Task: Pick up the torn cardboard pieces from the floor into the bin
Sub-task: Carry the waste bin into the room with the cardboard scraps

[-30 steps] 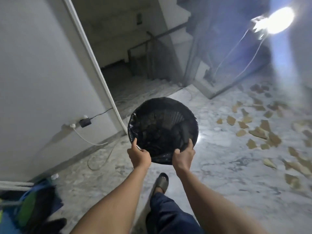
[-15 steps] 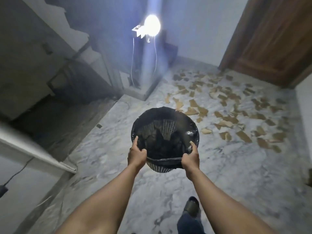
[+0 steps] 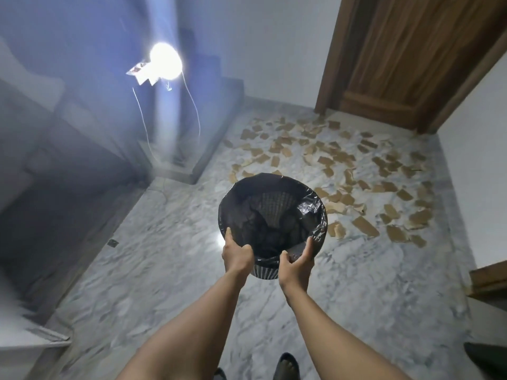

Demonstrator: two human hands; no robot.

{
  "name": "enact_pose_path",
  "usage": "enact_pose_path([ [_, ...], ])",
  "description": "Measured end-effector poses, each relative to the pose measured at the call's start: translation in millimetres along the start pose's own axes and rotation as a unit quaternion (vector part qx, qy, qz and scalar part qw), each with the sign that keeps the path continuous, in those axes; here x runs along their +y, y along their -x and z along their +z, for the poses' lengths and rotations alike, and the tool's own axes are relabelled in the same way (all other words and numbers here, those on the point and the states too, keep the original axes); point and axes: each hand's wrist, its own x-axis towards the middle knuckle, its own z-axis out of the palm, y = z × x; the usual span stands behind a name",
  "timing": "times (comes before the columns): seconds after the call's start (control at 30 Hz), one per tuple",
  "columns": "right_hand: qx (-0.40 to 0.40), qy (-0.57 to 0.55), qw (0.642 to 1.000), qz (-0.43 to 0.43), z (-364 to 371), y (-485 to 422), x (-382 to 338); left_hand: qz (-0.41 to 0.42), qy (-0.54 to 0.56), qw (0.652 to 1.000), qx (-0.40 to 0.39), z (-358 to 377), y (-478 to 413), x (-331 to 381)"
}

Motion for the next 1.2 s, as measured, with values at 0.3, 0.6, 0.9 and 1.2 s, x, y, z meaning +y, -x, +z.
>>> enact_pose_path([
  [0.3, 0.014, -0.015, 0.996, 0.082, 65.6, -121.3, -67.2, 0.02, -0.031, 0.998, -0.057, 38.1, -126.2, 65.5],
  [0.6, 0.016, -0.034, 0.993, 0.115, 122.9, -259.1, -143.8, 0.016, -0.1, 0.983, -0.151, 58.7, -317.8, 180.7],
  [0.9, 0.032, -0.016, 0.99, 0.135, 192.3, -380.5, -172.9, -0.02, -0.102, 0.981, -0.165, 163.3, -408.0, 236.2],
  [1.2, 0.076, -0.041, 0.963, 0.254, 238.8, -529.7, -145.6, -0.063, -0.14, 0.973, -0.174, 262.7, -512.1, 227.8],
])
